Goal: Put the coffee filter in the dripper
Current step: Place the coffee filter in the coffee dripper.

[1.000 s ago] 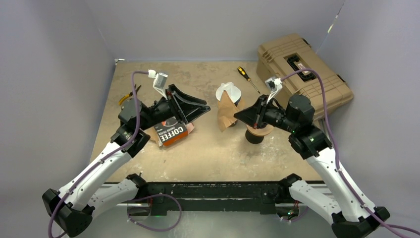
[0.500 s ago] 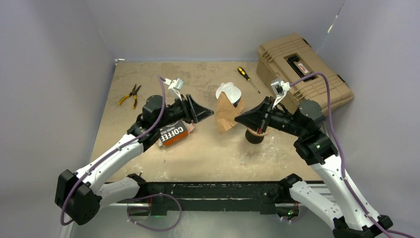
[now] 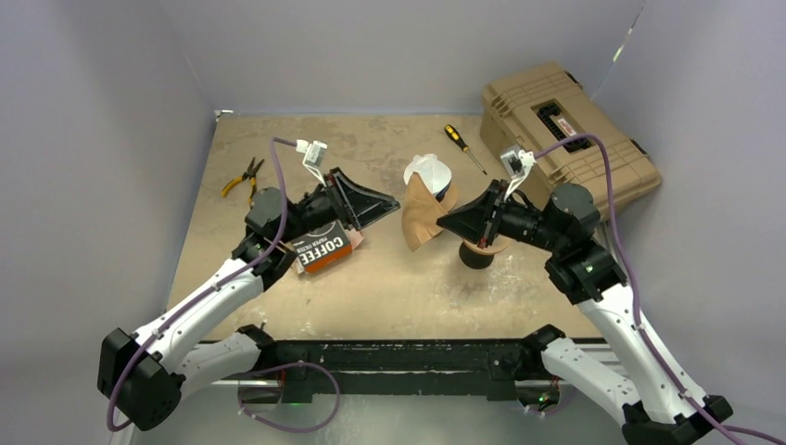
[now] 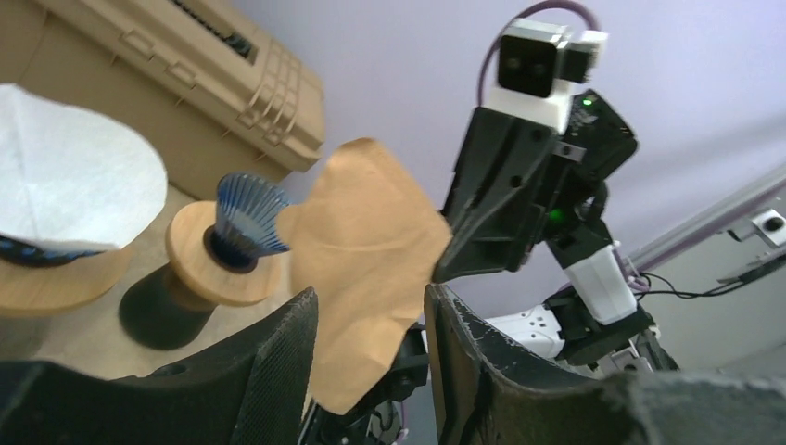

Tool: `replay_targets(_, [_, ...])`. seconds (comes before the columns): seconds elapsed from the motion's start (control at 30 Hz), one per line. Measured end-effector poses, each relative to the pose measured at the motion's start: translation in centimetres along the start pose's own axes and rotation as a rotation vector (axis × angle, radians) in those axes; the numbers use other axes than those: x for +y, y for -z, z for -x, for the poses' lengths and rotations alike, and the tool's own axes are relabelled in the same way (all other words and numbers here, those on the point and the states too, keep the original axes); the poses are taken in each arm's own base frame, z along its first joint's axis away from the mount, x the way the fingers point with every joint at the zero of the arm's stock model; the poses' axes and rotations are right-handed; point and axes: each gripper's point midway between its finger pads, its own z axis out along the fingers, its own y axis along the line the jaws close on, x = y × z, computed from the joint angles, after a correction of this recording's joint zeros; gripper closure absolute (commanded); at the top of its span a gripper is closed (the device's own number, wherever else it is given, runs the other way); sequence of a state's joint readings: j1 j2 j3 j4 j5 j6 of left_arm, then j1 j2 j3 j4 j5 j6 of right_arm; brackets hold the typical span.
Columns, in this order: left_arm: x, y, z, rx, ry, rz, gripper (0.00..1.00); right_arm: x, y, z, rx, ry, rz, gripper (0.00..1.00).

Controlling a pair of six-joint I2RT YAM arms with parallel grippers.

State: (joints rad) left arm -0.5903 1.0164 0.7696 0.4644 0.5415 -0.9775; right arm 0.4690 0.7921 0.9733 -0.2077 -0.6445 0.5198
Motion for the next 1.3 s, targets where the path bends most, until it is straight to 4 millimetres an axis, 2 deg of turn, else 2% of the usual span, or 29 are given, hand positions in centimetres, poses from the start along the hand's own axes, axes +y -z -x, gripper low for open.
replay_targets(0.1, [-1.3, 0.1, 0.5, -0.023, -0.004, -0.063, 0.58, -0.3, -0.2, -0.2, 0.008, -0.007, -0.005, 1.00])
replay_targets(0.23, [-1.0, 0.1, 0.2, -0.021, -0.005, -0.061, 0.50, -0.3, -0.2, -0.4, 0.010, -0.009, -0.005, 1.00])
replay_targets(0.33, [1.2, 0.0, -0.3, -0.005, 0.005, 0.043, 0.45, -0.2, -0.1, -0.3, 0.005, -0.005, 0.000, 1.00])
replay_targets(0.57, [6.5, -0.4, -2.3, 0.027, 0.073, 0.255, 0.44, 1.3, 0.3, 0.4, -0.020, 0.034, 0.062, 1.00])
replay_targets(0.7, [7.4, -1.4, -5.0, 0.087, 0.101, 0.287, 0.45, 2.1, 0.5, 0.8, -0.032, 0.057, 0.096, 1.00])
replay_targets(0.8, [6.2, -2.6, -6.5, 0.123, 0.112, 0.218, 0.48, 2.2, 0.5, 0.7, -0.029, 0.057, 0.100, 1.00])
replay_targets(0.87, [5.0, -2.9, -6.5, 0.114, 0.109, 0.160, 0.51, 1.8, 0.5, 0.7, -0.030, 0.050, 0.083, 1.00])
replay_targets(0.97, [3.1, -2.7, -5.1, 0.068, 0.084, 0.097, 0.56, 1.0, 0.3, 0.5, -0.032, 0.036, 0.048, 1.00])
replay_targets(1.2, [-3.6, -0.2, -1.0, -0.059, -0.023, -0.064, 0.55, -1.1, -0.5, -1.5, 0.000, -0.016, 0.006, 1.00])
replay_targets(1.3, [-4.9, 0.4, -0.3, -0.084, -0.047, -0.096, 0.55, -1.6, -0.9, -2.7, 0.022, -0.042, 0.025, 1.00])
